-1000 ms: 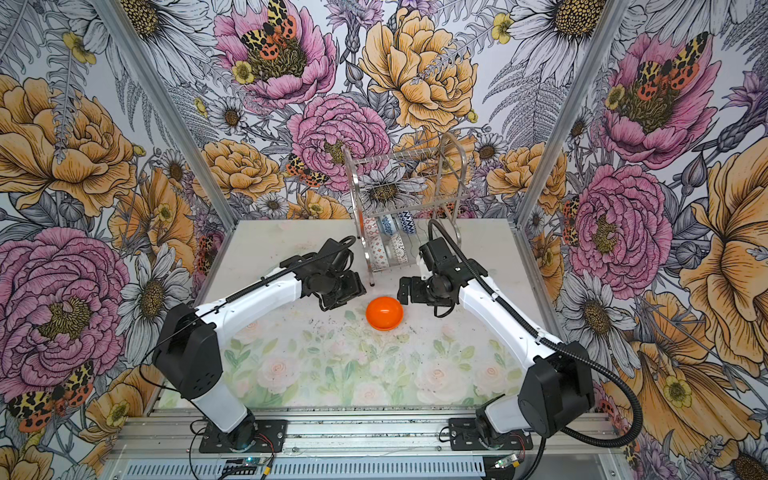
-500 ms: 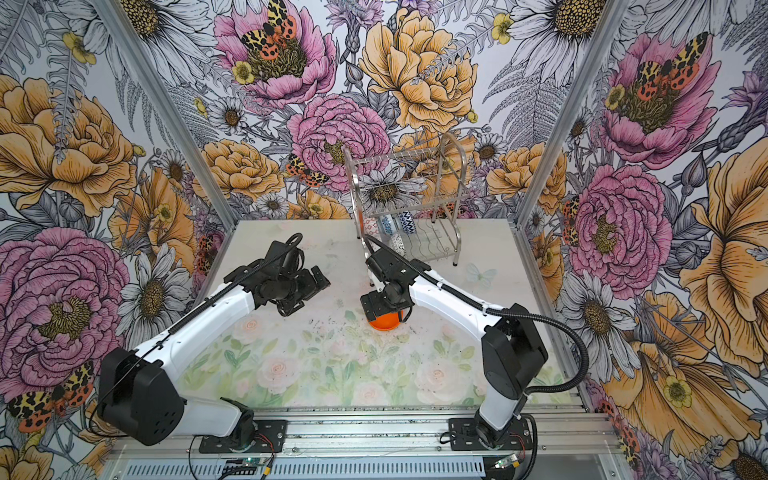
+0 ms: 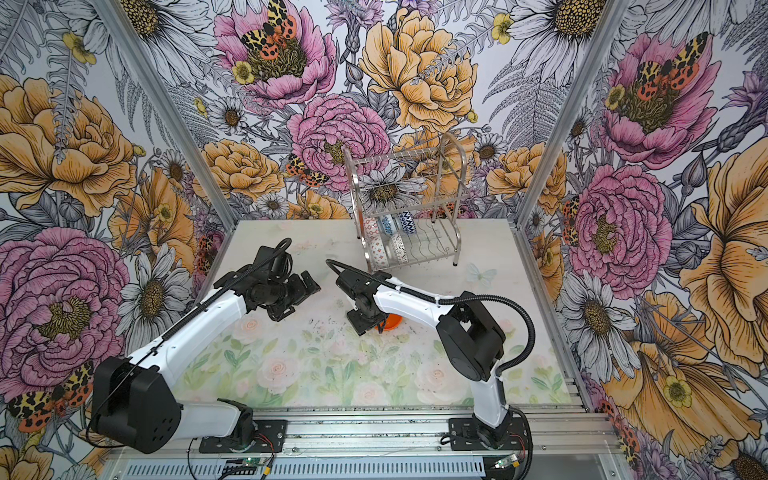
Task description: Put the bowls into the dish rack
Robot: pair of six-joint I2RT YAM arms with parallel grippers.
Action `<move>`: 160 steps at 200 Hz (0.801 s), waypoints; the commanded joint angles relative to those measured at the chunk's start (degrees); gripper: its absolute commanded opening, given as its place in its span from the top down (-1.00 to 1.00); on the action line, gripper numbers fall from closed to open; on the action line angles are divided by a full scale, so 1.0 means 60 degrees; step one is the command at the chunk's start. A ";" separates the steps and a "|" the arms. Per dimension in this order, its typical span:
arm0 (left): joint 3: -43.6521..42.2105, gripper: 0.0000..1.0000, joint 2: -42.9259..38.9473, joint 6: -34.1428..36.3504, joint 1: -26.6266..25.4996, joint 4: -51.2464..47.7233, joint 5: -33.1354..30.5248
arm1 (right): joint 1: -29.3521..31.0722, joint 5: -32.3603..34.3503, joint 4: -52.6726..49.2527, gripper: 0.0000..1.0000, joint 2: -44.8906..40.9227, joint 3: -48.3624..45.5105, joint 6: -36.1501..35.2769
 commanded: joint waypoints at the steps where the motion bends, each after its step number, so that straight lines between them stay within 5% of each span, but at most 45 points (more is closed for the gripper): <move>1: 0.0106 -0.97 0.0076 0.0413 0.0206 0.0038 0.0278 | 0.0068 0.0454 -0.0018 0.12 0.0261 0.0379 -0.0048; 88: 0.0620 -0.97 0.0506 0.0652 0.0364 0.0089 0.0561 | -0.0130 -0.0179 -0.0019 1.00 -0.0034 0.0779 -0.0249; 160: 0.1403 -0.97 0.1068 0.0608 -0.0009 0.0186 0.0632 | -0.2192 -0.4359 0.0011 1.00 -0.2078 0.1096 -0.0706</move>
